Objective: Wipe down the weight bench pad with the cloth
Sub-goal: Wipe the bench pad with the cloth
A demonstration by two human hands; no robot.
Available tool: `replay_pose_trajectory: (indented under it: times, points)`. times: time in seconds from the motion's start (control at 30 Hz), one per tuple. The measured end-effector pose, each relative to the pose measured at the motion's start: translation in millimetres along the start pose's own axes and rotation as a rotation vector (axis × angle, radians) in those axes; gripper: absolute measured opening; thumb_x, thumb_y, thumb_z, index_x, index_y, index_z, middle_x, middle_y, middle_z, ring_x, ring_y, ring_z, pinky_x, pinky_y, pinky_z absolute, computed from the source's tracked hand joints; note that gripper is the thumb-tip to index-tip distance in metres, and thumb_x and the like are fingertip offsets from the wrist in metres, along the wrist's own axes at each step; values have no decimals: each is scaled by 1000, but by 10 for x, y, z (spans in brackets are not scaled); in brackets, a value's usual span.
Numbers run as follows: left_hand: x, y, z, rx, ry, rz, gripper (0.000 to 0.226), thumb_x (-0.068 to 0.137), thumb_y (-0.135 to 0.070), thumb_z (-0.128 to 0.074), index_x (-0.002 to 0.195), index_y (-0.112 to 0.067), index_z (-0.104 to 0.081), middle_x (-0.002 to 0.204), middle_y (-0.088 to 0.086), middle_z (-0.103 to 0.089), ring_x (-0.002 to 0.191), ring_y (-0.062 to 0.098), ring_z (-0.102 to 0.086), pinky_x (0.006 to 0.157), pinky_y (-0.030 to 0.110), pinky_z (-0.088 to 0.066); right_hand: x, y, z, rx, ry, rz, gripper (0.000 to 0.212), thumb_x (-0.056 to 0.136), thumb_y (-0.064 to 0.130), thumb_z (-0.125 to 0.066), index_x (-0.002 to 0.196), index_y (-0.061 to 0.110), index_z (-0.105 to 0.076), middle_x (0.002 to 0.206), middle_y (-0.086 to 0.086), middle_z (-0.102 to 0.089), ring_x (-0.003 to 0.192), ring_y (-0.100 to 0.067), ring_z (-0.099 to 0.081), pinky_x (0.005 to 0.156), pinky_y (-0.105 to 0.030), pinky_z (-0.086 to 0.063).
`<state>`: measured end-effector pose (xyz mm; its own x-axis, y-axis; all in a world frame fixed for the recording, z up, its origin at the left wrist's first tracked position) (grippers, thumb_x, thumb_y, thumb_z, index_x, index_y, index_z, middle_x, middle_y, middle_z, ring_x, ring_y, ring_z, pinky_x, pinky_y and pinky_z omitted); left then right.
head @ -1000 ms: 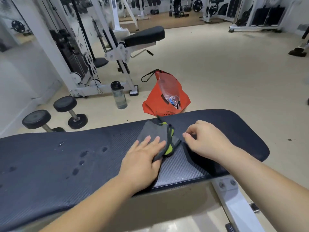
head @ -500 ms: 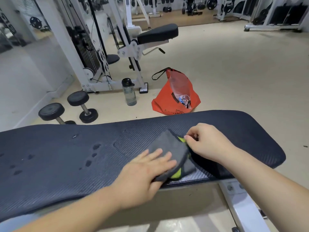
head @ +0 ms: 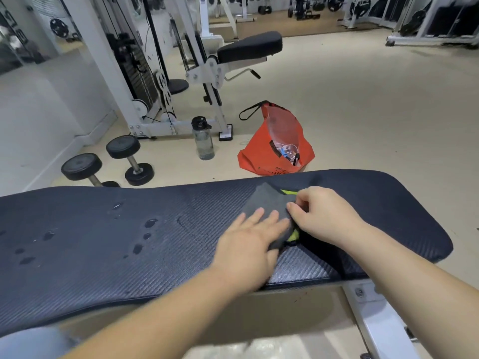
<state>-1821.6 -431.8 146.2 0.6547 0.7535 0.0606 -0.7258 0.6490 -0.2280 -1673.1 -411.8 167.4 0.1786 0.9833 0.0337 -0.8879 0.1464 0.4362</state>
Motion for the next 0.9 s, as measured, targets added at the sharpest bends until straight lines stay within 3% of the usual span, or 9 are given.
replay_pose_trajectory:
  times: [0.07,0.17,0.23,0.37,0.47,0.57,0.67,0.77,0.9]
  points:
    - [150,349,7,37,60,-50,62,95,-33,-50,153,-44,-31,164,-19,-27,153,7,-21,127,35,-14,2,-46,3,24,10,-12,34,94,42,-60,66,23,-57,76,7,-59,80,-20,-58,69,-36,-49]
    - [404,1088,154,11,51,257,58,98,-31,-46,154,-41,-31,166,-13,-27,154,14,-22,125,38,-18,-25,-38,-23,93,54,-2,23,95,41,-61,78,27,-67,77,11,-62,79,-14,-59,70,-34,-49]
    - [418,1057,166,-6,13,331,59,99,-29,-44,155,-38,-29,167,-8,-25,155,20,-20,126,42,-16,-38,-6,-24,102,74,3,23,95,42,-60,80,26,-69,75,12,-63,78,-11,-60,69,-33,-50]
    - [-124,499,88,10,-7,24,60,95,-33,-40,154,-41,-31,165,-15,-28,155,14,-19,127,41,-14,-34,33,-51,64,113,-33,27,92,43,-59,73,26,-66,75,10,-67,79,-17,-64,71,-37,-55]
    - [-423,654,119,-92,184,-247,63,90,-31,-38,151,-43,-38,161,-27,-28,152,-3,-14,127,27,-6,-64,123,-106,46,139,-47,28,91,43,-56,72,25,-66,76,9,-70,79,-19,-66,73,-40,-59]
    - [-350,1111,248,-97,119,-83,63,94,-20,-51,150,-46,-39,160,-27,-29,152,-3,-16,128,33,-11,-100,315,-140,30,170,-9,26,93,43,-57,73,28,-65,77,10,-69,80,-17,-66,74,-39,-59]
    - [-490,961,214,-102,-7,136,62,96,-23,-50,152,-44,-34,163,-21,-26,154,6,-14,128,36,-7,-164,537,-160,36,183,23,25,94,42,-58,74,28,-65,77,11,-69,80,-16,-65,75,-39,-58]
    - [-797,554,153,-77,31,-38,65,94,-25,-49,153,-44,-30,164,-22,-22,155,5,-11,127,34,-4,-238,676,-214,24,170,31,33,93,41,-59,68,20,-62,68,7,-64,73,-21,-62,71,-41,-55]
    - [-987,936,224,-185,263,-243,69,90,-12,-51,151,-42,-40,160,-28,-28,151,-7,-11,127,26,-5,-271,826,-262,111,184,-6,31,95,38,-62,72,18,-68,72,3,-71,74,-18,-65,69,-34,-50]
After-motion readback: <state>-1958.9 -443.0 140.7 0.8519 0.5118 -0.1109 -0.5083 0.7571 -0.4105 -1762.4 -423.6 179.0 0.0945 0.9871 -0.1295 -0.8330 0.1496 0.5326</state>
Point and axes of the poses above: each hand's wrist, its own x-axis towards the middle knuckle, its own z-axis out of the back of the hand, y = z × x, the point moved 10 cm from there along x, towards the middle knuckle
